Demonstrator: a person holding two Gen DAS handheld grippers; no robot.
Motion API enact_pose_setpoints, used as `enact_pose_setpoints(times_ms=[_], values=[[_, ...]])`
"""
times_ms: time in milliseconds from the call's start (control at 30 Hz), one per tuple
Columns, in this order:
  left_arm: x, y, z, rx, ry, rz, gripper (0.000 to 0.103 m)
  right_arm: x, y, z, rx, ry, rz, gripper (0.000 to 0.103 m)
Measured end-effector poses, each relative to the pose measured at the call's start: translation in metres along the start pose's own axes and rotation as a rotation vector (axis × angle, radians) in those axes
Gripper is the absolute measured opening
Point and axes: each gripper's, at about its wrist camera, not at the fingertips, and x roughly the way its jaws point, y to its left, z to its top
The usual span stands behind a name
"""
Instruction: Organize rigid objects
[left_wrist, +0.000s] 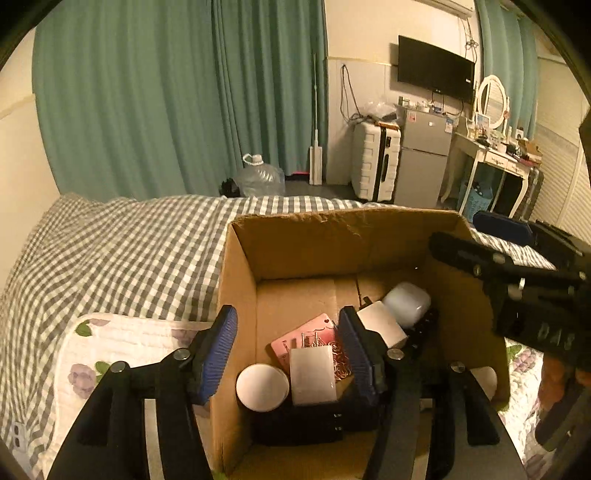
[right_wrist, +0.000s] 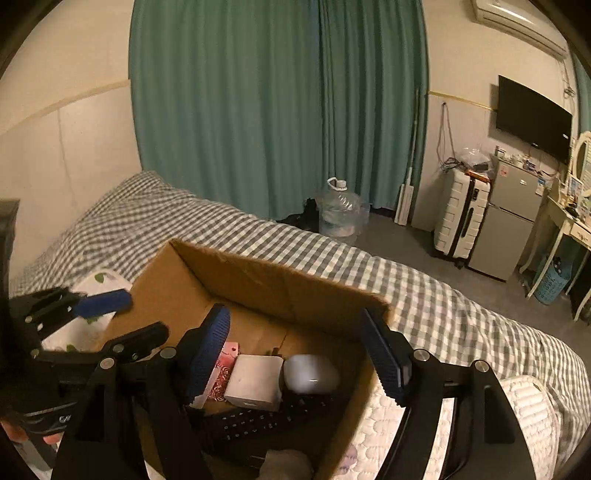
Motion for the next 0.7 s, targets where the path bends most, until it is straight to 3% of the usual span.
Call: enact_pose_setpoints(times_ms=[233, 467, 533, 700], values=[[-0.059, -0.005, 0.008, -0.017, -0.127, 0.019, 0.063, -0.05, -0.006, 0.011, 0.042, -0.055, -0.053, 0.073], [-0.135, -0.008, 0.019, -0.004, -0.275, 0.029, 0.066, -0.136, 0.007, 0.019, 0.02, -0.166, -0.186, 0.084], [-0.155, -0.007, 0.02, -0.011, -0.307, 0.023, 0.067, -0.158, 0.013, 0.018, 0.02, -0.185, -0.188, 0.086], [-0.201, -0.005, 0.007, -0.005, -0.386, 0.022, 0.07, -0.215, 0.034, 0.002, 0.017, -0.241, -0.238, 0.103]])
